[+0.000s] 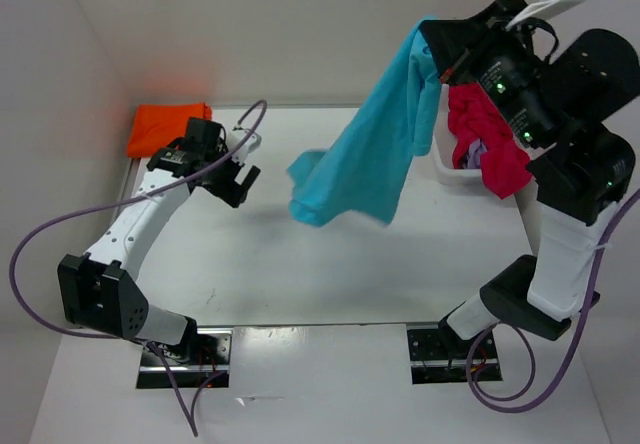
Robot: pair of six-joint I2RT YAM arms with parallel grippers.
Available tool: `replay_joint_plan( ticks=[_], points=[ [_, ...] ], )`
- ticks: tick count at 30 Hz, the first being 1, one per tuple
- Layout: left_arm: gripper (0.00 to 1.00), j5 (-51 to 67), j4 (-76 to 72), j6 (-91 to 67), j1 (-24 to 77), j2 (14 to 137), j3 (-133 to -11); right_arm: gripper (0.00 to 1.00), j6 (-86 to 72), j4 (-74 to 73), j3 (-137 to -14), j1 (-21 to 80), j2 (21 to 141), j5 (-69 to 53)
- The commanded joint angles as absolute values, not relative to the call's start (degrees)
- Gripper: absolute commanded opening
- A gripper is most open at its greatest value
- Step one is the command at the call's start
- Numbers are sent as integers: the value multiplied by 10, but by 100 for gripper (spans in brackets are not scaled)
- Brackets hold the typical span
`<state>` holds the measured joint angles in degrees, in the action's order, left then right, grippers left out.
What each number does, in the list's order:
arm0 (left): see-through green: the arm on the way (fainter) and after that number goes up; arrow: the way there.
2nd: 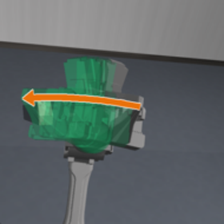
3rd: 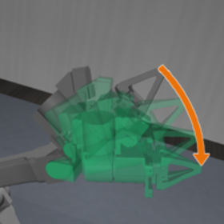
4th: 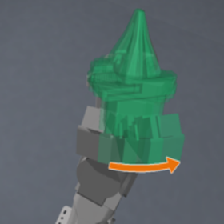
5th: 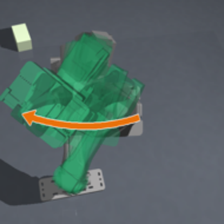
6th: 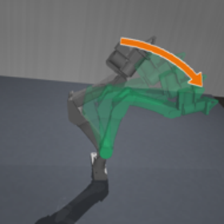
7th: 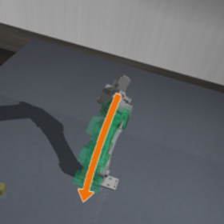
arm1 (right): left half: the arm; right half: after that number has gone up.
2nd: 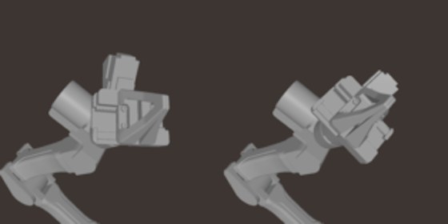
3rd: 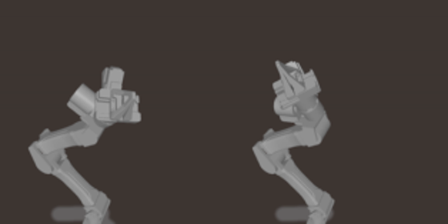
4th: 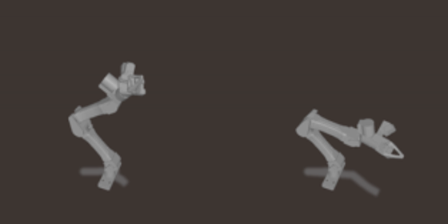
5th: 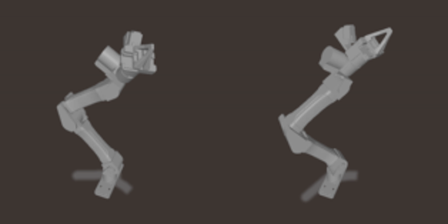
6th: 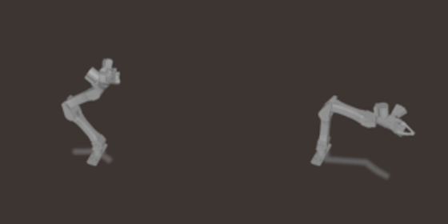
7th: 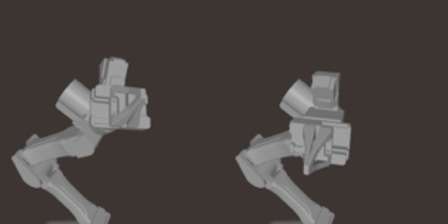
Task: Fold and stack the t-shirts
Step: Move the tshirt to the center of the board, then flatten out the tshirt
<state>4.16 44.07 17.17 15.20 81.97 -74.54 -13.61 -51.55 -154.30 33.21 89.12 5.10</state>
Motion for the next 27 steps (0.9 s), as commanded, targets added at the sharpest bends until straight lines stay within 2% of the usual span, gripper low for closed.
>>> replay_joint_plan(
  ticks=[1, 4, 6, 7, 9, 11, 15, 17, 19, 22, 27],
  points=[
    [100, 56, 425, 148, 118, 781, -771, 0, -154, -528, -1485, 333, 946, 120],
    [100, 50, 425, 148, 91, 765, -771, 0, -206, -550, -1424, 310, 975, 134],
    [100, 50, 420, 148, 83, 759, -771, 27, -231, -556, -1367, 277, 988, 99],
    [100, 43, 420, 148, 83, 758, -771, 44, -231, -556, -1343, 266, 993, 85],
    [100, 43, 420, 154, 83, 758, -771, 66, -236, -544, -1271, 251, 1000, 72],
    [100, 43, 420, 159, 83, 758, -771, 82, -236, -522, -1204, 246, 984, 72],
    [100, 38, 432, 170, 83, 753, -765, 84, -224, -468, -1077, 251, 908, 27],
    [100, 32, 432, 170, 83, 747, -759, 84, -213, -460, -991, 278, 873, 11],
    [100, 46, 432, 180, 83, 742, -753, 84, -217, -483, -914, 332, 873, 48],
    [100, 107, 456, 207, 83, 736, -742, 84, -284, -512, -814, 391, 879, 84],
    [100, 123, 456, 213, 83, 736, -709, 87, -406, -455, -663, 391, 848, 19]
  ],
)
